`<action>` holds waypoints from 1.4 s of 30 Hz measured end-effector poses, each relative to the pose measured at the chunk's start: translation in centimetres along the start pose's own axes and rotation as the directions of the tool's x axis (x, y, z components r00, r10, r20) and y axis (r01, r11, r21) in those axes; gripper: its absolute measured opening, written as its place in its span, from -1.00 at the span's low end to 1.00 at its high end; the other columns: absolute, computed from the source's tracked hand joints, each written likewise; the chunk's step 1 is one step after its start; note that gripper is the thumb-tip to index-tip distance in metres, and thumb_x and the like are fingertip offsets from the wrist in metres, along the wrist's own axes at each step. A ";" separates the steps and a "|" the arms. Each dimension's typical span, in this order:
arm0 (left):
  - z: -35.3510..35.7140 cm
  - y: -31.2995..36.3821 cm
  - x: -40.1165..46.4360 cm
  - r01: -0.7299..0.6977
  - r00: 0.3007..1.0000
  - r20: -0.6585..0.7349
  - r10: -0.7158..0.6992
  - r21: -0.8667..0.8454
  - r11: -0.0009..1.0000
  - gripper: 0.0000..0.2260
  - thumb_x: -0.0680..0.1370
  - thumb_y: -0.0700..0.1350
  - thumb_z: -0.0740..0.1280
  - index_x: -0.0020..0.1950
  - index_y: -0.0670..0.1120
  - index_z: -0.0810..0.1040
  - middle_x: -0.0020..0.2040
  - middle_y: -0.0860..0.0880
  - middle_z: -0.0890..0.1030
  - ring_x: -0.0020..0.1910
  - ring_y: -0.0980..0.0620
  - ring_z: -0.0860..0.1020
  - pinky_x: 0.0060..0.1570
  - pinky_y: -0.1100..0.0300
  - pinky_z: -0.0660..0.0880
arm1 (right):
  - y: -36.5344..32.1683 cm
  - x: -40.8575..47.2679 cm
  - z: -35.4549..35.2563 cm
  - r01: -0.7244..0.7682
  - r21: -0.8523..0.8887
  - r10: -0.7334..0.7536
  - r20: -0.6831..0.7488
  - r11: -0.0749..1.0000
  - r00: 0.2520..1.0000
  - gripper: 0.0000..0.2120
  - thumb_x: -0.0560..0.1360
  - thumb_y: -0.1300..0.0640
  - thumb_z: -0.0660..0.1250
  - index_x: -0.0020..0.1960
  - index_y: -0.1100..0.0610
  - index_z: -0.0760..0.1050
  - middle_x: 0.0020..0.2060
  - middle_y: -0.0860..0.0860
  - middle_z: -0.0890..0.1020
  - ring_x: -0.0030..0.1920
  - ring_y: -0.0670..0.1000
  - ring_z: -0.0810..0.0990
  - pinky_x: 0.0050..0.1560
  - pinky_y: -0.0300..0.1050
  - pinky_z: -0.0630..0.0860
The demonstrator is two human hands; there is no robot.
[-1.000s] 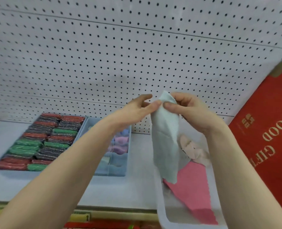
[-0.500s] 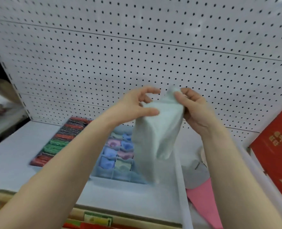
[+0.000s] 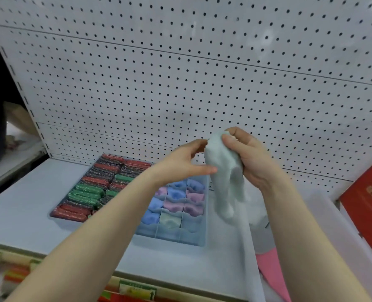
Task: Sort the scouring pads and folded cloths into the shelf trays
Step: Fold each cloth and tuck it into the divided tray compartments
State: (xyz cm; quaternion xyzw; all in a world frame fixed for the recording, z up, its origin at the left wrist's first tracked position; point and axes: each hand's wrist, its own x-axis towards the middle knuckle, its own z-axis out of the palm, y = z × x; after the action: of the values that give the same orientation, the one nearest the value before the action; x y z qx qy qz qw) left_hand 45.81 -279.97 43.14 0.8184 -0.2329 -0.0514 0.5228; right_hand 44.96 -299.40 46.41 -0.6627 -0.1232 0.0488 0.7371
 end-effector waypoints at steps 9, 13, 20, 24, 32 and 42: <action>-1.4 -0.4 -0.9 0.052 0.998 -0.022 -0.052 0.005 0.999 -0.87 0.42 -0.04 0.54 -0.18 -0.02 0.63 -0.26 0.14 0.58 -0.43 0.14 0.42 -0.33 0.42 0.38 | -0.5 -0.3 -2.5 0.106 -0.169 -0.142 -0.219 0.980 0.965 -0.79 0.48 0.20 0.46 -0.28 0.04 0.50 -0.40 -0.04 0.57 -0.39 -0.05 0.48 -0.37 -0.23 0.40; -3.8 -2.1 -2.7 0.117 0.993 0.031 -0.118 0.021 0.993 -0.92 0.46 -0.05 0.50 -0.16 -0.02 0.64 -0.18 0.08 0.66 -0.23 0.16 0.58 -0.14 0.31 0.53 | -0.9 -0.8 -5.0 0.173 -0.054 -0.181 -0.235 0.983 0.955 -0.81 0.51 0.20 0.41 -0.23 0.03 0.51 -0.33 -0.05 0.58 -0.31 -0.04 0.51 -0.23 -0.20 0.41; -6.2 -3.1 -2.5 0.182 0.954 -0.127 -0.271 -0.471 0.863 -0.87 0.55 -0.09 0.36 -0.07 -0.16 0.57 -0.23 -0.01 0.60 -0.29 0.07 0.53 -0.36 0.28 0.51 | 0.1 -0.5 -5.1 -0.004 -0.058 -0.005 -0.147 0.998 0.989 -0.88 0.46 0.09 0.47 -0.18 0.01 0.54 -0.41 -0.08 0.53 -0.44 -0.07 0.45 -0.45 -0.26 0.39; -4.5 -1.7 -0.9 0.267 0.870 -0.262 -0.418 -0.463 0.845 -0.93 0.56 -0.19 0.38 -0.03 -0.20 0.57 -0.18 -0.08 0.53 -0.29 0.05 0.49 -0.40 0.33 0.53 | 1.5 1.3 -1.6 0.080 -0.284 -0.179 -0.343 0.956 0.922 -0.91 0.51 0.21 0.41 -0.14 0.15 0.51 -0.33 0.16 0.56 -0.30 0.04 0.46 -0.22 -0.06 0.42; -0.4 3.0 0.9 0.088 0.871 -0.335 -0.360 -0.614 0.785 -0.79 0.56 -0.29 0.36 0.17 -0.22 0.46 -0.13 -0.17 0.59 -0.33 0.03 0.64 -0.29 0.23 0.63 | 3.1 0.3 4.3 0.229 -0.372 -0.324 -0.216 0.900 0.921 -0.89 0.58 0.10 0.33 -0.10 0.04 0.60 -0.33 0.09 0.64 -0.32 0.01 0.52 -0.22 0.10 0.52; -0.6 1.4 -0.3 -0.013 0.809 -0.542 -0.228 -0.405 0.914 -0.90 0.61 -0.18 0.27 0.06 -0.09 0.57 -0.20 -0.09 0.63 -0.26 -0.03 0.70 -0.25 0.19 0.61 | 3.5 -0.5 3.3 0.204 -0.254 -0.256 -0.189 0.945 0.948 -0.78 0.53 0.35 0.35 -0.11 0.05 0.63 -0.29 -0.09 0.68 -0.26 -0.09 0.58 -0.14 -0.21 0.48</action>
State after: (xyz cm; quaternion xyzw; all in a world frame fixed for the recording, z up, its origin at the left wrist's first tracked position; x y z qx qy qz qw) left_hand 45.26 -279.85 44.56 0.6862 -0.0002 0.1241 0.7167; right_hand 43.99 -295.95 43.15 -0.7262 -0.1227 -0.1262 0.6645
